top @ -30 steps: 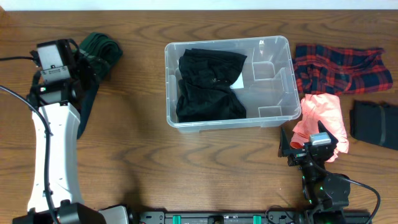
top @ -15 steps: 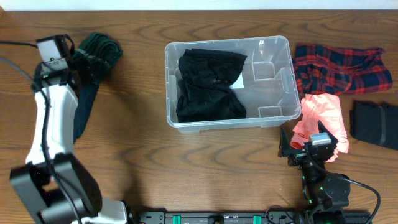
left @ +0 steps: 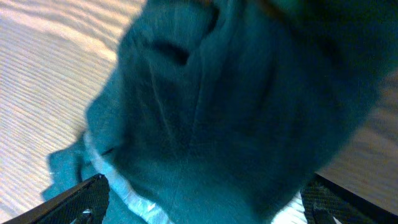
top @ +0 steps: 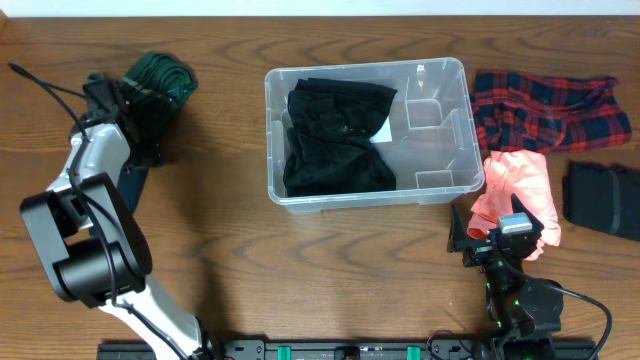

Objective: Pack container
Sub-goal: 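Move the left gripper to the dark green clothes and grasp them, then carry the dark green clothes with the left gripper into the bin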

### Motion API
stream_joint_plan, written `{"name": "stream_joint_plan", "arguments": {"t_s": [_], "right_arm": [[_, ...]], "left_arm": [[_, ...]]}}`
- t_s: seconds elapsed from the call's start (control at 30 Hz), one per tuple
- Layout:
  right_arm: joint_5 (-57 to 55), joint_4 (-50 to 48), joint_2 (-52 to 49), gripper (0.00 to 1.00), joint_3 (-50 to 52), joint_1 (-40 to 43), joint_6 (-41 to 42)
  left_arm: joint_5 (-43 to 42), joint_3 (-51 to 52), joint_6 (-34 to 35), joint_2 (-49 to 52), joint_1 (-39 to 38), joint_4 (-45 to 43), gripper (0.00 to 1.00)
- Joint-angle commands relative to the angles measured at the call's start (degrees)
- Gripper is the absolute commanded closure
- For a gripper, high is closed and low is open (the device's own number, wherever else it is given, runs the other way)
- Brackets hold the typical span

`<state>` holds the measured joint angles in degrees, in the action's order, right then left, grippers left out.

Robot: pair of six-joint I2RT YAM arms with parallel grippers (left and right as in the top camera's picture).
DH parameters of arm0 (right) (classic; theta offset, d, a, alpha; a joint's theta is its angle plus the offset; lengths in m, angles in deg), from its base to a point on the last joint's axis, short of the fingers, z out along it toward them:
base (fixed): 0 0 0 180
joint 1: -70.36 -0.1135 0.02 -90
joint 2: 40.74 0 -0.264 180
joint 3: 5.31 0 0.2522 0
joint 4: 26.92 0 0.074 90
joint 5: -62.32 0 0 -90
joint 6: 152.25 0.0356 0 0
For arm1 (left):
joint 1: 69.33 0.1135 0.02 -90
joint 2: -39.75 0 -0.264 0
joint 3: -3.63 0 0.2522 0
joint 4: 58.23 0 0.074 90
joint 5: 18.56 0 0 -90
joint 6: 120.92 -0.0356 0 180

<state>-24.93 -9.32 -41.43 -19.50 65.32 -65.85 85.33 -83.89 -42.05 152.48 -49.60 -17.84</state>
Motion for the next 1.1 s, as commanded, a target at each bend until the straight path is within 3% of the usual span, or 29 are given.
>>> {"name": "stream_joint_plan", "arguments": {"t_s": [0.0, 0.13, 0.17, 0.33, 0.43, 0.6, 0.83, 1.07], "right_arm": [[-0.4, 0.2, 0.3, 0.01, 0.1, 0.5, -0.3], [-0.4, 0.3, 0.3, 0.01, 0.1, 0.5, -0.3], [-0.4, 0.2, 0.3, 0.01, 0.1, 0.5, -0.3], [-0.4, 0.2, 0.3, 0.01, 0.1, 0.5, -0.3], [-0.4, 0.2, 0.3, 0.01, 0.1, 0.5, -0.3], [-0.4, 0.2, 0.3, 0.01, 0.1, 0.5, -0.3], [-0.4, 0.2, 0.3, 0.01, 0.1, 0.5, -0.3], [-0.4, 0.2, 0.3, 0.01, 0.1, 0.5, -0.3]], "left_arm": [[-1.4, -1.4, -1.6, 2.2, 1.2, 0.2, 0.02], [-5.8, -1.3, -1.9, 3.1, 1.5, 0.2, 0.00], [-6.0, -1.3, -1.9, 3.1, 1.5, 0.2, 0.06], [-6.0, -1.3, -1.9, 3.1, 1.5, 0.5, 0.75], [-5.9, -1.3, -1.9, 2.8, 1.4, 1.2, 0.94], [-5.9, -1.3, -1.6, -0.2, 1.2, 1.5, 0.94], [-6.0, -1.4, -1.4, -13.0, -2.1, 0.8, 0.94], [-6.0, -1.4, -0.6, -28.0, -13.2, -0.9, 0.94]]}}
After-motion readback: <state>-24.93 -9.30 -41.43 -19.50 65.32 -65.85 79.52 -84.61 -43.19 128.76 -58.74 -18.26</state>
